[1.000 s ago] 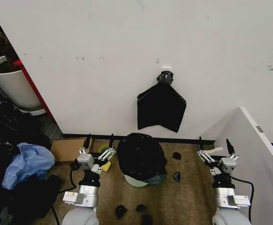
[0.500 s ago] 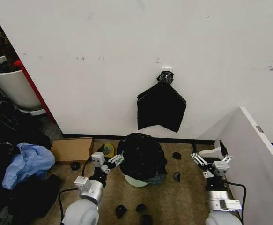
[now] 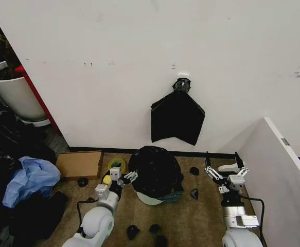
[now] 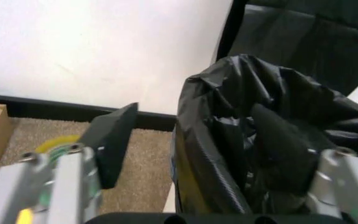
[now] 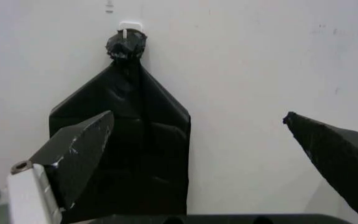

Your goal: Place the garbage bag over the trash bin.

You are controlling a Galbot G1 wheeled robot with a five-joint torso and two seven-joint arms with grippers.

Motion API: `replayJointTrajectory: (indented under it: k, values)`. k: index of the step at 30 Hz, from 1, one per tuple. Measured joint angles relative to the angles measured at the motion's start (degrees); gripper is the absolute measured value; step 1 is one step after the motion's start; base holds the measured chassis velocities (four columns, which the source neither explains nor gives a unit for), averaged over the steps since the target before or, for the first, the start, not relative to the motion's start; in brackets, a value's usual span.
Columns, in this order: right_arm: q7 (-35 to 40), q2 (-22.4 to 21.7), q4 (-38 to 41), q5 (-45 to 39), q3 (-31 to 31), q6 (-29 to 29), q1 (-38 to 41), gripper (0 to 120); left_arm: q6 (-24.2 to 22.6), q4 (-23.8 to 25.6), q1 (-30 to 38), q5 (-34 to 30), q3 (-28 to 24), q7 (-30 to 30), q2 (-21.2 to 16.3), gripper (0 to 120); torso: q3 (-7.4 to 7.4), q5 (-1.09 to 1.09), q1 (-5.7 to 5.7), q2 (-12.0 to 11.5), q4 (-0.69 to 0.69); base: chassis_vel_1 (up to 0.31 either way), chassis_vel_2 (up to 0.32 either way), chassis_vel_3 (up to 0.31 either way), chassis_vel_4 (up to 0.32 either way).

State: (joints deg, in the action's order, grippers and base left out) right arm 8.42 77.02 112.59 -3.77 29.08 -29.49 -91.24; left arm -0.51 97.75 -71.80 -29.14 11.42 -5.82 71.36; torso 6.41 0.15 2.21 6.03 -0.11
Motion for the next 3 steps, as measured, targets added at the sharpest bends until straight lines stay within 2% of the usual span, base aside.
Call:
replayJointTrajectory:
  k: [1, 3]
  values:
    - [0.0, 0.0, 0.0, 0.0, 0.0, 0.0, 0.0, 100, 0.0, 0.0, 0.0, 0.0, 0.0, 0.0, 0.0, 72, 0.0, 0.0, 0.0, 0.0, 0.0, 0.0, 0.0, 0.0, 0.0]
    - [0.0, -0.13, 0.32, -0.08, 0.2, -0.1, -0.31, 100, 0.0, -0.95, 0.8, -0.55, -0.02, 0.0, 0.19, 63, 0.0, 0.0, 0.0, 0.0, 0.0, 0.0, 0.0, 0.0, 0.0]
